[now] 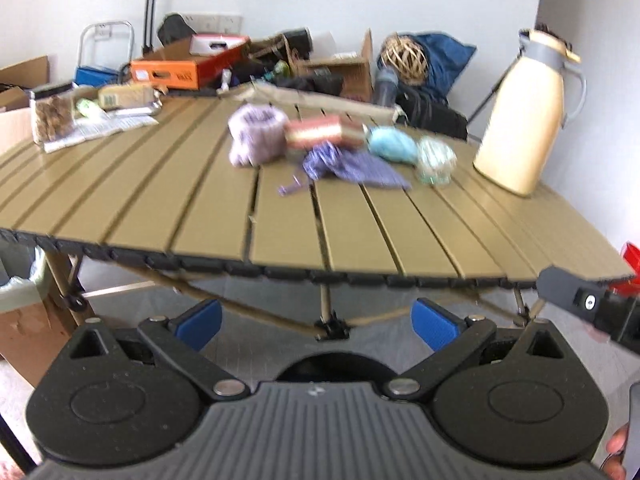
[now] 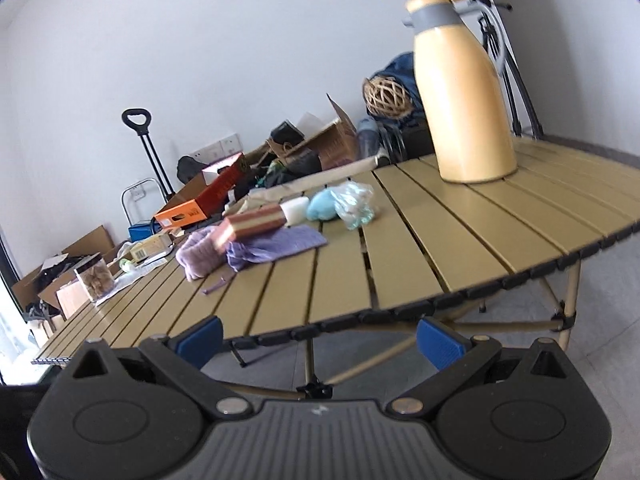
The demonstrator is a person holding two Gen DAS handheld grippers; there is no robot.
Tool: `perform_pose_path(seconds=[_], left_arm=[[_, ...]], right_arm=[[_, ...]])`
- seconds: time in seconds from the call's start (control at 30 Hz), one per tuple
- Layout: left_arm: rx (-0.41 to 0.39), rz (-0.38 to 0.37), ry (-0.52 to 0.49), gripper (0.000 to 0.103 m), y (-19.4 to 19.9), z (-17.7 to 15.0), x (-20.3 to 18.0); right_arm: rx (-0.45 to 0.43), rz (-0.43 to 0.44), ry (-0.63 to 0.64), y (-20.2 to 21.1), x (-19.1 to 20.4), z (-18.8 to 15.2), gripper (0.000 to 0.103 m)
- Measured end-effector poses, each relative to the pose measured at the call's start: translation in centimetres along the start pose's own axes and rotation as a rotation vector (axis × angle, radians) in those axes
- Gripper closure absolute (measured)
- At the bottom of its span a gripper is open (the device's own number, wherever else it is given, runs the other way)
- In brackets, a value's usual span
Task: Collect trash
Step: 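Raise both tools back up toward the table items, then grasp the purple cloth bag with the right tool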
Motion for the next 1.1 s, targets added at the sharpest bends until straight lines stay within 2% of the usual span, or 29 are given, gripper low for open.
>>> perform_pose_path(seconds=[0.17, 0.43, 0.87, 1.1], left_arm=[[-0.05, 0.021, 0.03, 0.0, 0.4, 2.0, 1.4], [-0.117, 0.066, 0.083, 0.0, -0.5, 4.7, 3.9], [-0.16, 0.13, 0.141, 0.0, -4.0, 7.9, 6.9], [-0.174, 0.129, 0.141, 0.0, -5.7, 9.8, 7.9]], right_arm=[[-0.048, 0.017, 0.017, -0.2, 2.2, 0.7, 0.0], [-0.074, 0.029, 0.076, -2.2, 5.4, 1.3, 0.0], [-0.13, 0.014, 0.107, -6.9, 5.9, 3.1, 0.0], [-0.127, 0.017, 0.13, -10.4, 6.8, 3.2, 0.0]])
Point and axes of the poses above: each gripper's, at about its wrist camera, not at the fingertips, and y roughly against the way its jaws point, x to its left, z to its top, the point moved 5 cm from there along -y, roughly the way its jaws point, and after that the axes turned 9 degrees about -x, right-handed, at the moved point
